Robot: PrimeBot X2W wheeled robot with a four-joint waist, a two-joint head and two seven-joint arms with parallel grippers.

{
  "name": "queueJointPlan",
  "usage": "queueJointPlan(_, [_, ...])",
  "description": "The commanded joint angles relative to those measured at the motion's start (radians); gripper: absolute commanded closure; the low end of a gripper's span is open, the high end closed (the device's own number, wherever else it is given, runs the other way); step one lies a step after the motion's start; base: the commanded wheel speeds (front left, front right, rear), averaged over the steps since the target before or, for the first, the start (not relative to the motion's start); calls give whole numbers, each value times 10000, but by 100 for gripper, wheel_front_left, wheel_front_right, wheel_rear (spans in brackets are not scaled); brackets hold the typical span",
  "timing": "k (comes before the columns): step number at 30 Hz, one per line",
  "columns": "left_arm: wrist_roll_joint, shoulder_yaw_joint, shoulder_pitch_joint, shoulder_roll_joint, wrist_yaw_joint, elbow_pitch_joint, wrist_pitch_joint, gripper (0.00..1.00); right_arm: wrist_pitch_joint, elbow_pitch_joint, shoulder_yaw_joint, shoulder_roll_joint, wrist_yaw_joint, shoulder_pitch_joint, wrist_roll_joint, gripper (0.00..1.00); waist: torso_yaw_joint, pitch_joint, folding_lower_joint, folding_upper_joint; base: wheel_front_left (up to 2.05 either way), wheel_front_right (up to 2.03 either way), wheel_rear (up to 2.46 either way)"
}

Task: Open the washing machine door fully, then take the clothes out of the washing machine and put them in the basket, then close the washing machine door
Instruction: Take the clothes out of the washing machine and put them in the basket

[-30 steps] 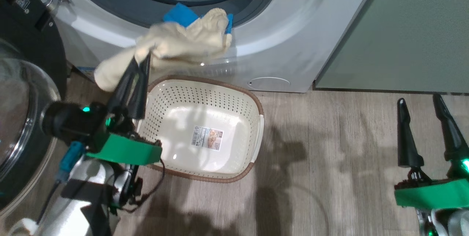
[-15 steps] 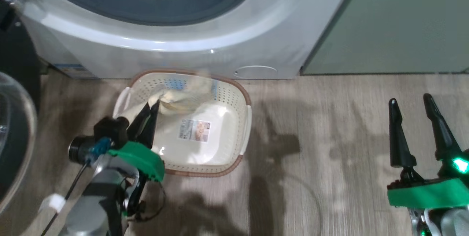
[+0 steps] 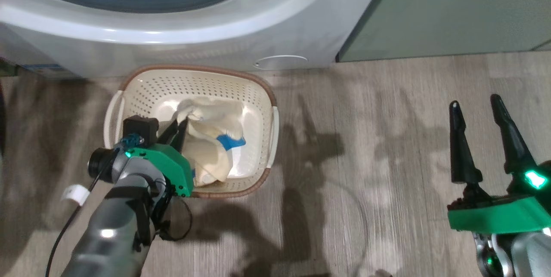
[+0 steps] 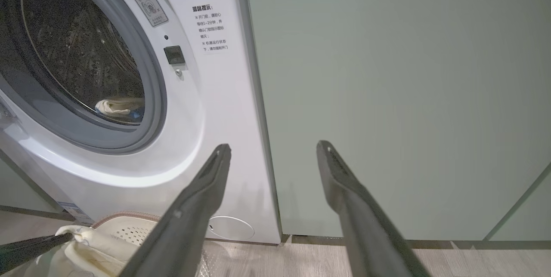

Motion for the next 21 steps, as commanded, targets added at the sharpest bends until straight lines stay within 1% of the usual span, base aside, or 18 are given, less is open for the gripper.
queueJointPlan(1, [139,190,-240,219,-22,77,-76,100,-94,-292,244,18,35,-165,84,0,-123,129,-1,0,0,0,0])
queueJointPlan(5, [184,193,-597,113,-27,1026,-76,100,-94,-267,321,67,35,-269,109,0,-301,311,-1,0,0,0,0])
queueJointPlan(6, [194,182,-678,84,-28,1273,-77,93,-94,-261,334,78,35,-295,113,0,-335,353,-1,0,0,0,0])
queueJointPlan(7, [195,181,-769,58,-41,1474,-77,61,-94,-258,337,89,35,-319,120,0,-361,387,-1,0,0,0,0])
queueJointPlan(8, [190,170,-851,33,-62,1725,-77,35,-94,-260,349,100,35,-345,131,0,-393,432,-1,0,0,0,0])
queueJointPlan(9, [192,158,-953,12,-84,1924,-77,0,-94,-262,353,110,35,-375,137,0,-413,466,-1,0,0,0,0])
queueJointPlan(15, [247,179,-1321,-58,17,2383,-77,0,-94,-244,288,165,35,-452,146,0,-446,574,-1,0,0,0,0])
queueJointPlan(21, [253,316,-1296,-55,79,2115,-77,0,-94,-186,191,192,35,-494,104,0,-351,499,-1,0,0,0,0])
